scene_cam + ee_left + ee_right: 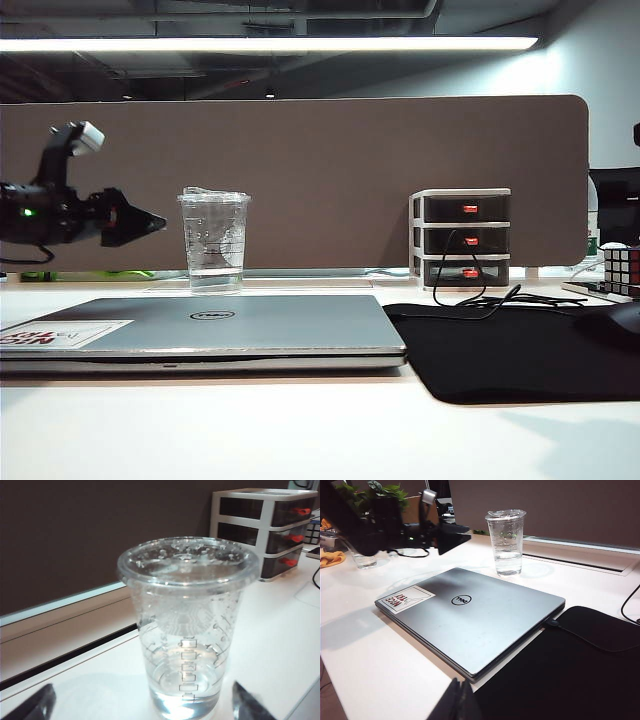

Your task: Pick up the coffee cup and place it on the right side of the laptop.

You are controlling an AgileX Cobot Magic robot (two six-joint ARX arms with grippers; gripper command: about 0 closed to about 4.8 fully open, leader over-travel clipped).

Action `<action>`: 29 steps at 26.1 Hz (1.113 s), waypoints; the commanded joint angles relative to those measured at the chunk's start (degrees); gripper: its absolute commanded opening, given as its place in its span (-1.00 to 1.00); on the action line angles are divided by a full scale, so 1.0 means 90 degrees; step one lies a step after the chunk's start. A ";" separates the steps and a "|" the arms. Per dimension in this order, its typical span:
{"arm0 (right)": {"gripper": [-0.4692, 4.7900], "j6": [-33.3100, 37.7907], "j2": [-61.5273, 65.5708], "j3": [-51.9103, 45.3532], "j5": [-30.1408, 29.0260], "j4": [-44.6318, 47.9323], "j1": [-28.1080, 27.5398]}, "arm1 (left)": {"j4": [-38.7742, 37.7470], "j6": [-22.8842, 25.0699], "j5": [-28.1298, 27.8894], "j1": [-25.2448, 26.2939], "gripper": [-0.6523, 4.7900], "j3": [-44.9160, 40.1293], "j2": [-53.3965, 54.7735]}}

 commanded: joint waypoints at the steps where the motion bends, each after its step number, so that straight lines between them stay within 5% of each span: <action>1: -0.82 -0.0024 0.0010 -0.0041 0.0010 0.0058 0.0010 | -0.0216 -0.0170 0.0818 -0.0007 1.00 0.0619 0.0454; 7: -0.82 -0.0029 0.0010 -0.0041 0.0007 0.0058 0.0010 | -0.0510 -0.0165 0.1467 -0.0078 1.00 0.1506 0.1190; 29: -0.82 -0.0192 0.0010 -0.0041 -0.0007 0.0061 0.0000 | -0.1630 -0.0117 0.1440 -0.0619 1.00 0.3599 0.2198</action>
